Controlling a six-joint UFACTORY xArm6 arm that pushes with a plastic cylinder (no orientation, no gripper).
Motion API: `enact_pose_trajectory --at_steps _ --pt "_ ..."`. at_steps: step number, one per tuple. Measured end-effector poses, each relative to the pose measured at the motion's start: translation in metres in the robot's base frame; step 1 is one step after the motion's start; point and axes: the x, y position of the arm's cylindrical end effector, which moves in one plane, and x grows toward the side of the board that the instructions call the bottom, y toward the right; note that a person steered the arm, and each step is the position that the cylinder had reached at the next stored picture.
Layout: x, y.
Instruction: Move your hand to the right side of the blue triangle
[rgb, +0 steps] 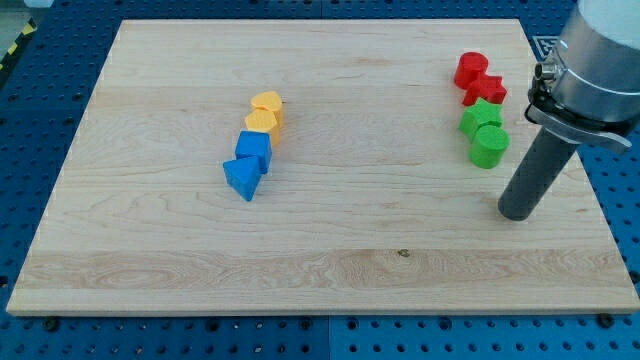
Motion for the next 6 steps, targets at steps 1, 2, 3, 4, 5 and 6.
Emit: enact_pose_trajectory --at_steps 1,2,3,4,5,6 --pt "0.000 -0.016" --pt "0.005 -0.020" --pt "0.012 -0.022" --pt "0.023 -0.044" --pt "0.015 -0.091" --pt "-0.009 -0.127"
